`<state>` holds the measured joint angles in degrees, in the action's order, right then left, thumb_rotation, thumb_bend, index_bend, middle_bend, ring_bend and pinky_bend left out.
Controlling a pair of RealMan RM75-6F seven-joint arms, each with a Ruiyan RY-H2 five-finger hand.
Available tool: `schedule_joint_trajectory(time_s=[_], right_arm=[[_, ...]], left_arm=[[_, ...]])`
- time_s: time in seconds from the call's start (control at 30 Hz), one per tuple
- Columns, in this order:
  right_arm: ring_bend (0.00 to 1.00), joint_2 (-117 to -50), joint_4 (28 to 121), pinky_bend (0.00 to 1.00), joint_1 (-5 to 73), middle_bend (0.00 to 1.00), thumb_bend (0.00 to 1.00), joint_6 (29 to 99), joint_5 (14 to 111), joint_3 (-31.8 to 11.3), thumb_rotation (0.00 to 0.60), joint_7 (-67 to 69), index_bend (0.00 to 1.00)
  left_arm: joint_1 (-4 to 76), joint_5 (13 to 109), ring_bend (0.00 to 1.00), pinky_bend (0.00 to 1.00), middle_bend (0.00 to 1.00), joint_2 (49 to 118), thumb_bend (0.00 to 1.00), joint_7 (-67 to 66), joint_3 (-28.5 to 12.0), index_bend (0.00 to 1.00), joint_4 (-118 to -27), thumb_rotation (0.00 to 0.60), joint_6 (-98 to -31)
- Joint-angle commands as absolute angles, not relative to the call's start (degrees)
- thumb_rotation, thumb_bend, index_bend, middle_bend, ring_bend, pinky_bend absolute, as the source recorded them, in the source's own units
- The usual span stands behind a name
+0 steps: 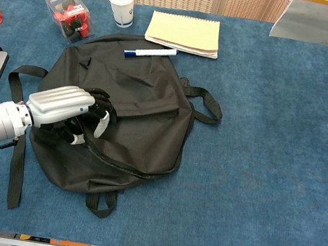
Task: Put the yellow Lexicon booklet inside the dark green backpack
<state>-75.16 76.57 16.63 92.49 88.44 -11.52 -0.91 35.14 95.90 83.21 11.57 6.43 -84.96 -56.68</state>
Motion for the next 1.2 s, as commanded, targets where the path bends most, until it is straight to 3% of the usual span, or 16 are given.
schedule_joint_trajectory(time_s=[0.03,0.33,0.67,1.2], right_arm=[[0.45,-74.7,77.4,0.54,16.5,0.66,0.4,92.6,89.0,-11.2,0.6,-0.3,0.74],[0.46,-72.7,84.7,0.54,15.9,0.67,0.4,94.2,93.5,-9.2,0.6,2.2,0.74],[0.47,-72.3,94.1,0.54,16.9,0.68,0.4,95.1,100.0,-7.5,0.6,5.3,0.75],[0.48,-76.1,104.0,0.55,20.8,0.68,0.4,91.0,107.8,-5.7,0.6,4.8,0.75]], left_arm=[[35.5,92.0,0.22,0.11,0.33,80.4,0.4,19.1,5.3,0.69,-89.4,0.6,-54.9],[37.1,85.4,0.22,0.13,0.33,71.8,0.4,38.4,1.3,0.64,-97.1,0.6,-51.9],[37.2,76.8,0.22,0.14,0.33,67.7,0.4,53.8,-4.4,0.59,-97.9,0.6,-48.9],[37.9,65.7,0.22,0.14,0.33,67.4,0.4,55.9,-10.1,0.57,-95.3,0.6,-41.0]])
